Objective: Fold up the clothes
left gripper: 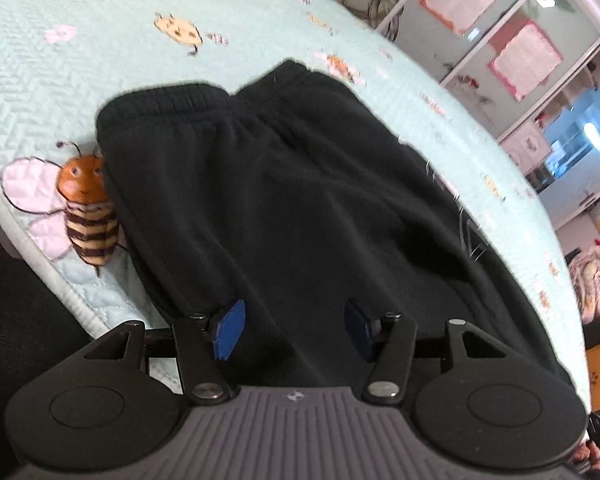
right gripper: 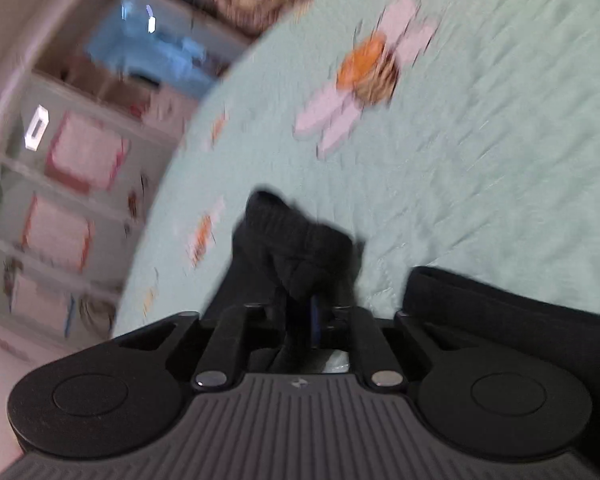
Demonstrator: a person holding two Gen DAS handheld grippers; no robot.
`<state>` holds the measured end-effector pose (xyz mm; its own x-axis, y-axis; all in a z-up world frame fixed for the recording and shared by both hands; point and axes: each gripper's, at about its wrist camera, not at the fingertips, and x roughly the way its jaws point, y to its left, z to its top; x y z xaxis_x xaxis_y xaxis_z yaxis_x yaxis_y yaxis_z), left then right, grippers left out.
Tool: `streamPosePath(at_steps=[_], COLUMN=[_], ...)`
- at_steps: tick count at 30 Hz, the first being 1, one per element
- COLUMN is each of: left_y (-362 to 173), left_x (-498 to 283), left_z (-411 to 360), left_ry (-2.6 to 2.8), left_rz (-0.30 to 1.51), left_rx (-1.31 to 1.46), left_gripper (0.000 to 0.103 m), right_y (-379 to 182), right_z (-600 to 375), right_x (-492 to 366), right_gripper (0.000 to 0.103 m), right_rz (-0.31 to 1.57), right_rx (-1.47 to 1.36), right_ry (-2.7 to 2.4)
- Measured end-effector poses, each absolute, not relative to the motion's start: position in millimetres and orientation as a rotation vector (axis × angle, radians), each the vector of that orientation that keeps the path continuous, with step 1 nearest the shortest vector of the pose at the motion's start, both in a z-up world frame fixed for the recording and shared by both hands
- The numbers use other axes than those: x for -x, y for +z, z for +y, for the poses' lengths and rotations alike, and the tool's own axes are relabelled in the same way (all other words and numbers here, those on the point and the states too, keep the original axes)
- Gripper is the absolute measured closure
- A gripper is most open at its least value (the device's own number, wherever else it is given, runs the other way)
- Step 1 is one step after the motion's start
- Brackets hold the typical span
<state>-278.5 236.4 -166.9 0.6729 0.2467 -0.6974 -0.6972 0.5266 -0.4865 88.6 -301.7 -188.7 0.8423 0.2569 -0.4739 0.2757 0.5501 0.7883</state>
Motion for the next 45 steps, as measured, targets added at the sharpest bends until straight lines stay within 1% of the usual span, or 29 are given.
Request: streamPosePath(at_steps=[1, 3, 7, 10, 14, 17, 19, 22, 25, 28, 30, 32, 34, 35, 37, 39, 40, 43, 45], left_y=[-166, -163, -154, -141, -118, -107, -106, -112, -129, -159, -179, -191, -194, -190, -176, -168, -167, -166, -168], left_x=[281, 283, 283, 275, 255, 227, 209, 178, 147, 126, 112, 103, 104, 107, 109, 108, 106, 103, 100], left_z=[237, 240, 246, 257, 293, 333, 362, 407, 445, 482, 500, 507, 501, 492, 464, 437, 425, 402, 405], left_ry=[0.612, 0.616, 0.614, 0.611, 0.637, 0.669, 0.684, 0.699, 0.730, 0.716, 0.679, 0.626, 0.531, 0.492, 0.426, 0.365, 0.326, 0.249, 0.272], left_rz=[0.596, 0.576, 0.539, 0.502, 0.427, 0.400, 0.398, 0.422, 0.489, 0.522, 0.540, 0.544, 0.489, 0.449, 0.414, 0.431, 0.446, 0.491, 0.492], left_rx=[0.845, 0.855, 0.856, 0.820, 0.762, 0.738, 0.754, 0.812, 0.841, 1.004, 1.107, 1.177, 1.252, 1.238, 1.085, 0.914, 0.853, 0.719, 0.714], left_gripper=[0.044, 0.044, 0.044, 0.044, 0.040, 0.038, 0.037, 0.036, 0.036, 0.036, 0.038, 0.039, 0.039, 0.039, 0.038, 0.037, 0.037, 0.037, 0.034], right_y=[-179, -160, -134, -147, -173, -180, -184, -191, -192, -191, -191, -190, -190, -191, -192, -192, -191, -192, -191], right_z=[-300, -295, -266, -227, -172, -146, -140, -144, -142, -135, -131, -126, -124, -123, -123, -120, -119, -116, -115], right_x=[-78, -58, -19, 4, 24, 26, 26, 26, 24, 24, 25, 25, 24, 24, 24, 25, 25, 26, 27], right_gripper=[0.069, 0.068, 0.067, 0.065, 0.065, 0.065, 0.064, 0.064, 0.064, 0.064, 0.064, 0.063, 0.063, 0.063, 0.063, 0.060, 0.057, 0.055, 0.055], right_rz=[0.559, 0.493, 0.452, 0.533, 0.644, 0.677, 0.685, 0.680, 0.671, 0.661, 0.654, 0.647, 0.641, 0.638, 0.630, 0.623, 0.620, 0.615, 0.613], right_rx=[-0.989, -0.952, -0.854, -0.808, -0.693, -0.550, -0.524, -0.555, -0.536, -0.495, -0.468, -0.442, -0.421, -0.410, -0.387, -0.365, -0.356, -0.337, -0.325], right_ry=[-0.015, -0.015, 0.114, 0.268, 0.403, 0.386, 0.383, 0.392, 0.392, 0.386, 0.383, 0.379, 0.374, 0.372, 0.369, 0.369, 0.372, 0.372, 0.369])
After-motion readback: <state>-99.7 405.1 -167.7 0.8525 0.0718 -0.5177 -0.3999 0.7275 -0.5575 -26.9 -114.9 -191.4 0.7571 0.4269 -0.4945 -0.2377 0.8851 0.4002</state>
